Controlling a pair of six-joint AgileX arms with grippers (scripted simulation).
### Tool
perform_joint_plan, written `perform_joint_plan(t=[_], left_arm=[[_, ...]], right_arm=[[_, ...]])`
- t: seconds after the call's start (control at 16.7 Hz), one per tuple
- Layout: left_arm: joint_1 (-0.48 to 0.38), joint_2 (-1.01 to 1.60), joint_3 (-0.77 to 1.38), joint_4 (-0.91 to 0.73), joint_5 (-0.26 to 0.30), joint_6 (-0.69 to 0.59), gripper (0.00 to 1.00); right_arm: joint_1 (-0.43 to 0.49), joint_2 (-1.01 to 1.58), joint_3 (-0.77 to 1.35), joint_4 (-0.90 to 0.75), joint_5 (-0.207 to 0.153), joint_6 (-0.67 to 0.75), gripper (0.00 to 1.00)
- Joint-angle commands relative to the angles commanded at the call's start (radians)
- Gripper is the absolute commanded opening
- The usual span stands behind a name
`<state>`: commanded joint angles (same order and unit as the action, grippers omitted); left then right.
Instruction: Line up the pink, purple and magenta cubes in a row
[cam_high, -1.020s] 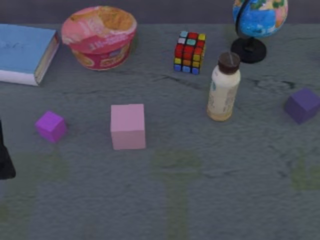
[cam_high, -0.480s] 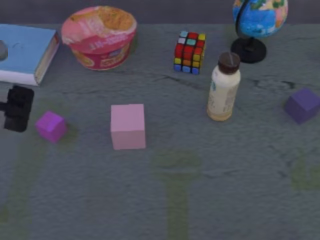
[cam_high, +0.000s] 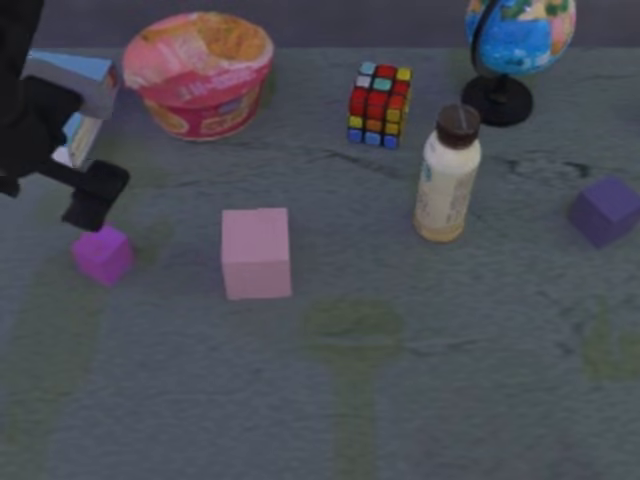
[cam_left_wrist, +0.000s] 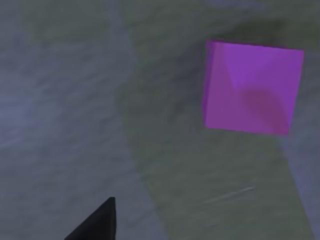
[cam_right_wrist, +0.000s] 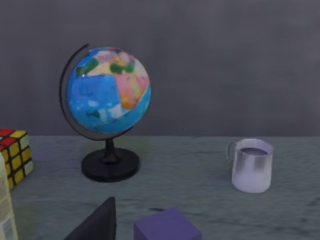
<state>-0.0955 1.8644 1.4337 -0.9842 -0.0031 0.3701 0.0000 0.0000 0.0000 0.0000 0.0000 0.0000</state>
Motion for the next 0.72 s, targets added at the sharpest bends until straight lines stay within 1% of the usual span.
perform_joint_plan(t=[0.18,0.3,0.72], left_arm=[[-0.007,0.167,0.138,-0.081,0.003,0.031,1.0],[-0.01,0.229,0.195,-0.112,0.005,0.043,1.0],[-0.006,0.25,0.213,-0.118,0.005,0.048,1.0]], right_arm=[[0.0,0.0,0.0,0.0,0.0,0.0,1.0],[0.0,0.0,0.0,0.0,0.0,0.0,1.0],[0.0,0.0,0.0,0.0,0.0,0.0,1.0]])
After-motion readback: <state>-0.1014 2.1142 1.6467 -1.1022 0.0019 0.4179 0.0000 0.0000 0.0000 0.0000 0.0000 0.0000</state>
